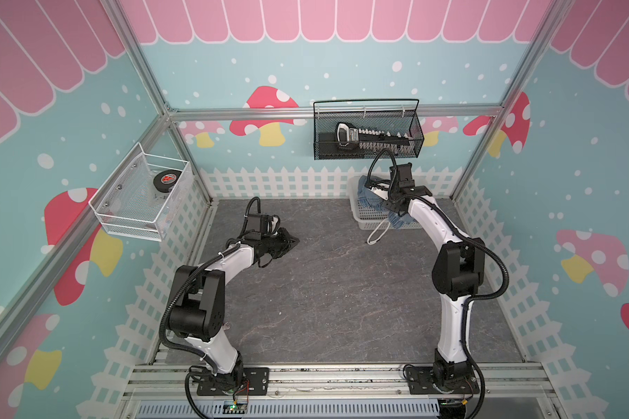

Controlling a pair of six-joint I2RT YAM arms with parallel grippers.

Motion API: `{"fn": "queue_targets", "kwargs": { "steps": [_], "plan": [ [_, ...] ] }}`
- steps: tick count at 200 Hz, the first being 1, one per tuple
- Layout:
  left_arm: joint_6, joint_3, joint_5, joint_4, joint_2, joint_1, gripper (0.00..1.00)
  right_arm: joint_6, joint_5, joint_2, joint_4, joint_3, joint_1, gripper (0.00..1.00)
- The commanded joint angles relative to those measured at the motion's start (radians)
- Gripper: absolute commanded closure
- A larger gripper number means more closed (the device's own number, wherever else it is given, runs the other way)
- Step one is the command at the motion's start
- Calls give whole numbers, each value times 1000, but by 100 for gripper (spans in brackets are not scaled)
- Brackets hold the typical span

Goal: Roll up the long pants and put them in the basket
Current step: Place the long pant in the bin.

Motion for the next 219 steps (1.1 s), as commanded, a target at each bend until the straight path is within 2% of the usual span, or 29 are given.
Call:
{"fn": "queue_targets", "kwargs": {
  "steps": [1,37,50,56,59,65,94,103,128,150,168,190,205,219],
  "plan": [
    [-23,35,-16,-5,25,-9,86,10,-51,17,105,50,-2,100],
    [-27,48,-20,-5,44,-11,86,25,-86,33,125,63,-2,98],
    [-30,53,-21,-3,47,-12,85,38,-51,53,136,83,-2,82],
    [-30,55,-21,-5,48,-12,85,47,-35,56,141,89,-2,67],
    [-30,55,-22,-4,50,-12,85,52,-27,57,142,91,-2,54],
    [-29,57,-21,-4,51,-12,85,72,-13,56,146,96,-2,43],
    [-30,60,-20,-5,54,-13,85,128,12,8,167,88,-3,36],
    [-28,64,-16,-4,56,-14,85,134,-1,-16,192,65,-3,27],
    [-31,67,-9,2,62,-20,85,175,16,-70,201,44,-2,26],
    [-35,64,-9,16,56,-25,85,269,11,-209,249,-94,3,28],
    [-44,53,-13,43,48,-27,85,396,18,-381,282,-255,13,29],
    [-49,36,-27,86,19,-30,85,620,14,-592,267,-468,17,29],
    [-5,22,-103,58,-33,-29,81,734,5,-734,271,-638,17,27],
    [68,8,-237,-15,-103,-21,75,799,-18,-833,264,-790,17,25]
  ]
}}
